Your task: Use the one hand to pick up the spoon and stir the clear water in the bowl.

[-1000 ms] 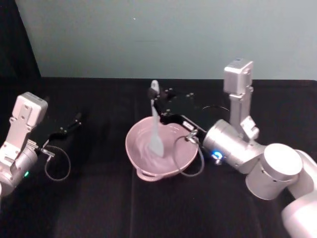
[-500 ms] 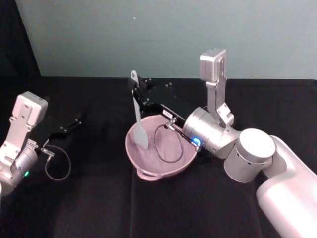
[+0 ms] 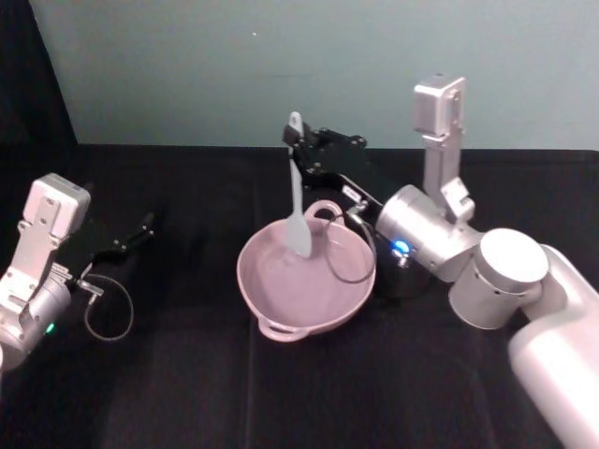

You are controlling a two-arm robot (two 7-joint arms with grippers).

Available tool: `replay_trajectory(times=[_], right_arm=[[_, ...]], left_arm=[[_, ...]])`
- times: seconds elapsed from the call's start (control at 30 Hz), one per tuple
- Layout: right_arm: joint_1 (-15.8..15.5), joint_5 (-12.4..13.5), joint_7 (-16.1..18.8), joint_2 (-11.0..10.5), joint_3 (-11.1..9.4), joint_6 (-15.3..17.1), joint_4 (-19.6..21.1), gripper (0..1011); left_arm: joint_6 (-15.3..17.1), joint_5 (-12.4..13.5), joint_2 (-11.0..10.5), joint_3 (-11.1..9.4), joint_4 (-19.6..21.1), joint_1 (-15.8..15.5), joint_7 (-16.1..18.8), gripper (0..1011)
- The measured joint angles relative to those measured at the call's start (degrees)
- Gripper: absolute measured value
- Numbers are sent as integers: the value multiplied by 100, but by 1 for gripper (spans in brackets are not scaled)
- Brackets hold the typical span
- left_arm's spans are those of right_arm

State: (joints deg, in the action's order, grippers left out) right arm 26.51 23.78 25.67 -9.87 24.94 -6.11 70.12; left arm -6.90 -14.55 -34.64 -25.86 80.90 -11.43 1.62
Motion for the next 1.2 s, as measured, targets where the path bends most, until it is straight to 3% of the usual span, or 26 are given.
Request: replay_trajectory(times=[0.27,0.6,0.9,1.2], right_arm=[[-449,61,-178,-275,-248,102,530,111],[-938,78,-280,-466,-320,230,1124,111],[-1133,72,-248,-394,-133,257,1422,111],[-888,69,-89,-148,131,226,1113,111]], left_arm=[[0,0,0,0,0,0,0,1011],[0,0,0,0,0,0,0,1011],[0,1,0,0,0,0,0,1011],[0,0,0,0,0,0,0,1011]])
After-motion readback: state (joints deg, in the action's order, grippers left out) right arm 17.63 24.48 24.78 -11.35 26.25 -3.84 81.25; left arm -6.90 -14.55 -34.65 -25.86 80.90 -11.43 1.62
